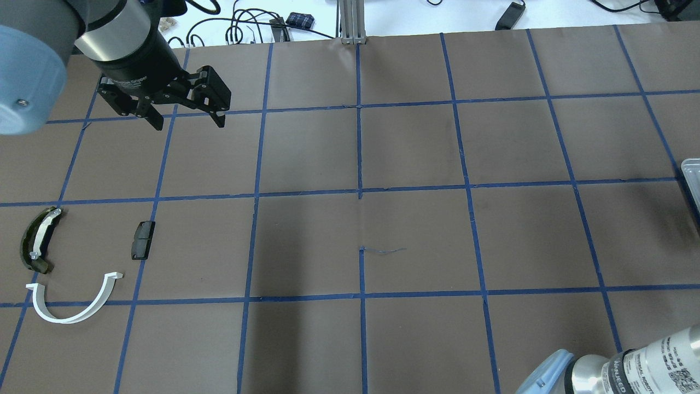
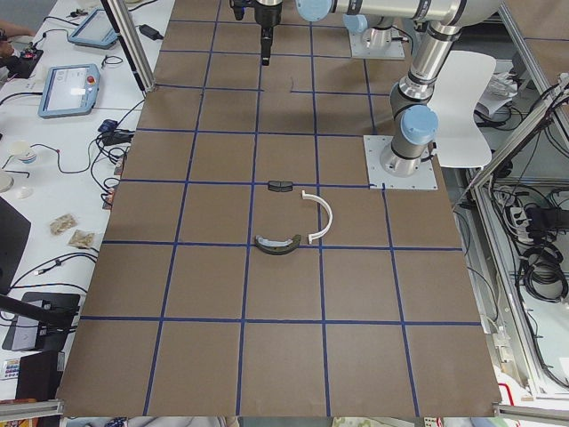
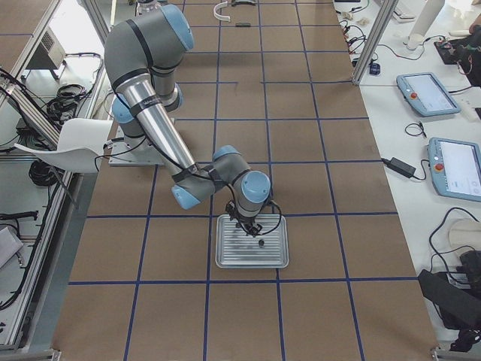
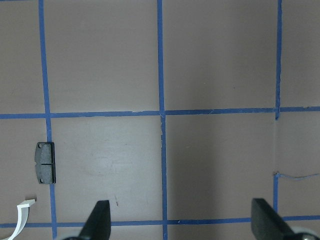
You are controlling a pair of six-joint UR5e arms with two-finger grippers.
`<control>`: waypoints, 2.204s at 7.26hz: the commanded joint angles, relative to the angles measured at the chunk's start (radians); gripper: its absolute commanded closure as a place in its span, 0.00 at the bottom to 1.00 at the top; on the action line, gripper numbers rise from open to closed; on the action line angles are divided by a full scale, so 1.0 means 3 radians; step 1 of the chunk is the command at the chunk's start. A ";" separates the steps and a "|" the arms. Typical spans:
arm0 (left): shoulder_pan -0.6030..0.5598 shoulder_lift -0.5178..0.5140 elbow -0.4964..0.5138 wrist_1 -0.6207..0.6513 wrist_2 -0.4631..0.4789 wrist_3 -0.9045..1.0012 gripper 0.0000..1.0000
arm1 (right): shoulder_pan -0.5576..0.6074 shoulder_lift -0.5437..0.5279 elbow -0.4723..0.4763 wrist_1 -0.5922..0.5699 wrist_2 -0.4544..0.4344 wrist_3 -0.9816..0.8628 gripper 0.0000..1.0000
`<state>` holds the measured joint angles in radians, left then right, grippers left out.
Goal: Place bearing gear from tray to pile
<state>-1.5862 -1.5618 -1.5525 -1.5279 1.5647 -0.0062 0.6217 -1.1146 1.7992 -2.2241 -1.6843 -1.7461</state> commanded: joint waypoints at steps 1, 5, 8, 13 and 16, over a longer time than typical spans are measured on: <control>0.0000 0.0001 0.0000 0.0000 0.0000 0.0000 0.00 | -0.0042 -0.0023 0.0256 -0.0333 0.0015 -0.0024 0.26; 0.0000 0.0001 -0.0005 0.0000 0.0000 0.0000 0.00 | -0.0027 -0.0028 0.0220 -0.0328 0.0157 0.0133 0.38; -0.0005 0.0001 -0.0005 0.0000 0.0000 0.0005 0.00 | -0.0001 -0.0023 0.0231 -0.0292 0.0235 0.0201 0.41; -0.0005 0.0001 0.0000 0.0000 0.0000 0.0000 0.00 | -0.0007 -0.0038 0.0225 -0.0292 0.0179 0.0175 0.98; 0.0000 0.0001 -0.0010 0.0005 0.0000 0.0005 0.00 | 0.0004 -0.0185 0.0205 -0.0221 0.0200 0.0211 1.00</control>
<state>-1.5869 -1.5616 -1.5536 -1.5276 1.5647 -0.0055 0.6212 -1.1444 1.8691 -2.3025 -1.6230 -1.6853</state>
